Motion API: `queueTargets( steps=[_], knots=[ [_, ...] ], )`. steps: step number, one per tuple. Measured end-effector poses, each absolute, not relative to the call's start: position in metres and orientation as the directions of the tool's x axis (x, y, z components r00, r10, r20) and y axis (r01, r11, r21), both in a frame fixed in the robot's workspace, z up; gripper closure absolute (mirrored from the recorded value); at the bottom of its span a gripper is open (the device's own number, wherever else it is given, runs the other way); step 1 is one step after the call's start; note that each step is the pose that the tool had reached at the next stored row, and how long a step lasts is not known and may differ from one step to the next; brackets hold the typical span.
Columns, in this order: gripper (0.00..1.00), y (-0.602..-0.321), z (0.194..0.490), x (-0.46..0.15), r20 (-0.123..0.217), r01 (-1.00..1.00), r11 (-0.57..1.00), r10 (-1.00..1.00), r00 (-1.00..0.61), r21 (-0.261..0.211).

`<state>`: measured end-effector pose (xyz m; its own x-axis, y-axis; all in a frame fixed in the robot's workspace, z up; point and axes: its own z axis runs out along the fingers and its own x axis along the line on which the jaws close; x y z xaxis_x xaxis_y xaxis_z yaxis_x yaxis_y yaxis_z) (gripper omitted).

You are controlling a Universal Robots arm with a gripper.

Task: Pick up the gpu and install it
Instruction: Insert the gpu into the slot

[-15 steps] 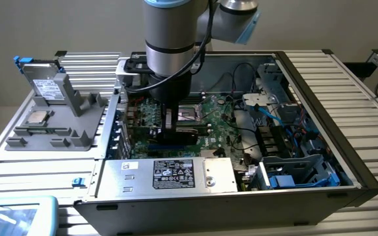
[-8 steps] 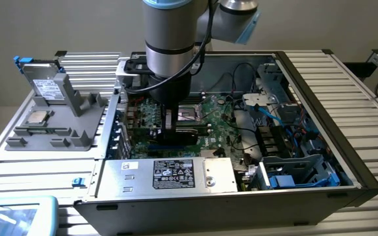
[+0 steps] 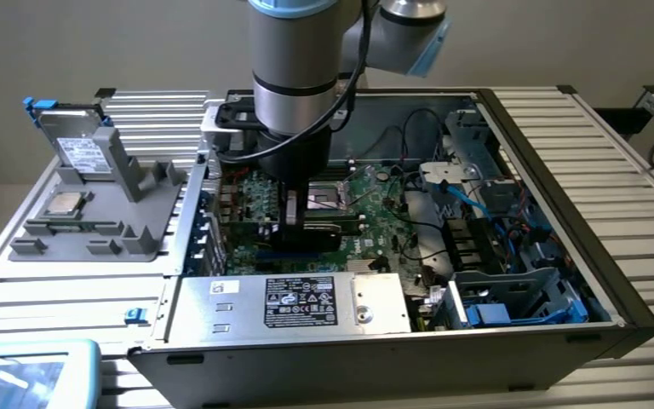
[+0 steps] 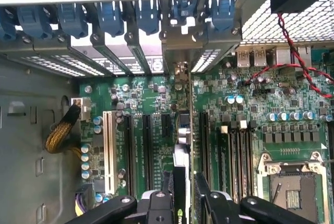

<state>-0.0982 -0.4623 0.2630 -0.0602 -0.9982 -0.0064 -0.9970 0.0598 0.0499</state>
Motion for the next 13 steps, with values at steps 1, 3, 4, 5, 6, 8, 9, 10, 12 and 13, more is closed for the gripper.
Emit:
queueTargets(
  steps=[1,3,4,5,6,8,9,10,12,13],
  knots=[
    [0.73,-0.4624,0.2634,-0.0974,-0.006,-0.997,0.060,-0.998,-0.060,0.054],
    [0.73,-0.4626,0.2634,-0.0960,-0.005,-0.996,0.060,-0.998,-0.060,0.061],
    [0.73,-0.4626,0.2635,-0.0955,-0.005,-0.996,0.060,-0.998,-0.060,0.064],
    [0.73,-0.4627,0.2636,-0.0952,-0.004,-0.996,0.060,-0.998,-0.060,0.066],
    [0.73,-0.4627,0.2635,-0.0952,-0.005,-0.996,0.060,-0.998,-0.060,0.068],
    [0.73,-0.4626,0.2635,-0.0952,-0.005,-0.996,0.060,-0.998,-0.060,0.069],
    [0.73,-0.4627,0.2635,-0.0951,-0.004,-0.996,0.060,-0.998,-0.060,0.069],
    [0.73,-0.4627,0.2635,-0.0951,-0.004,-0.996,0.060,-0.998,-0.060,0.069],
    [0.73,-0.4627,0.2634,-0.0950,-0.003,-0.996,0.060,-0.998,-0.060,0.069],
    [0.73,-0.4626,0.2633,-0.0950,-0.001,-0.996,0.059,-0.998,-0.059,0.069]
  ],
)
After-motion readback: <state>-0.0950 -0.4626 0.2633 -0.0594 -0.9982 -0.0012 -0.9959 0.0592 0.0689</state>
